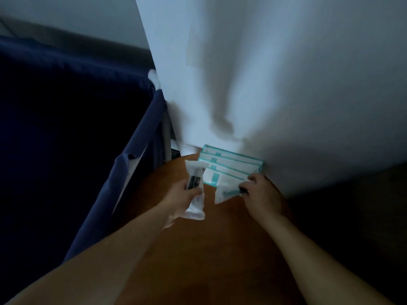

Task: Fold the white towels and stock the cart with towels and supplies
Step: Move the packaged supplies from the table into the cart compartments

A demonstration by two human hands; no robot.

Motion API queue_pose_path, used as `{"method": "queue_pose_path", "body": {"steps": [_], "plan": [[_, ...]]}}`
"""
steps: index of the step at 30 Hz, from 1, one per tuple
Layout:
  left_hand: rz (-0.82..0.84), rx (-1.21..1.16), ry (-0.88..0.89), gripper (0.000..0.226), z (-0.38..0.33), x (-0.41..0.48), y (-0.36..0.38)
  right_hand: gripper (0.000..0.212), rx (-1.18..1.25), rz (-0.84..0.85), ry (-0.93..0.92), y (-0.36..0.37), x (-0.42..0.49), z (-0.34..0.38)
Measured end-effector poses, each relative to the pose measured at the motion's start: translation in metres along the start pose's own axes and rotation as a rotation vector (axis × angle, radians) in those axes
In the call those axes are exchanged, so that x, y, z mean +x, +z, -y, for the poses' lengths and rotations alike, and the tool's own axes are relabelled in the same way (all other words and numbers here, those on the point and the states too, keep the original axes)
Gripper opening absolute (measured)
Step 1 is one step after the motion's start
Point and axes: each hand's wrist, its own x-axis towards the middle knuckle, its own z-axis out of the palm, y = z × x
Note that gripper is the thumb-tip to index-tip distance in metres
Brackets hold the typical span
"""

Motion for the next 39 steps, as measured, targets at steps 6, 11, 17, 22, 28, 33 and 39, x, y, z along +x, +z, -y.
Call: {"method": "queue_pose_path", "body": {"steps": [6,11,17,22,28,33,39], "plan": [[0.128,0.045,0.167,0.017,-0.051,-0.071,-0.017,0.019,-0.081,-0.3,-0.14,-0.095,-0.056,0.05],[0.206,0.103,0.319,0.02,-0.088,-0.143,-0.032,0.027,-0.003,-0.448,-0.102,-0.146,-0.132,0.082],[0.324,0.263,0.532,0.018,-0.136,-0.227,-0.022,0.032,0.382,-0.508,0.116,-0.213,-0.217,0.117],[0.422,0.274,0.656,0.016,-0.166,-0.299,0.029,0.027,0.444,-0.684,0.179,-0.264,-0.285,0.114],[0.53,0.31,0.789,0.011,-0.175,-0.39,0.113,0.057,0.588,-0.929,0.324,-0.316,-0.395,0.072],[0.668,0.316,0.86,0.008,-0.152,-0.468,0.217,0.038,0.727,-1.058,0.515,-0.342,-0.507,0.003],[0.874,0.33,0.864,0.008,-0.101,-0.571,0.353,0.018,0.861,-1.191,0.665,-0.355,-0.653,-0.092]]}}
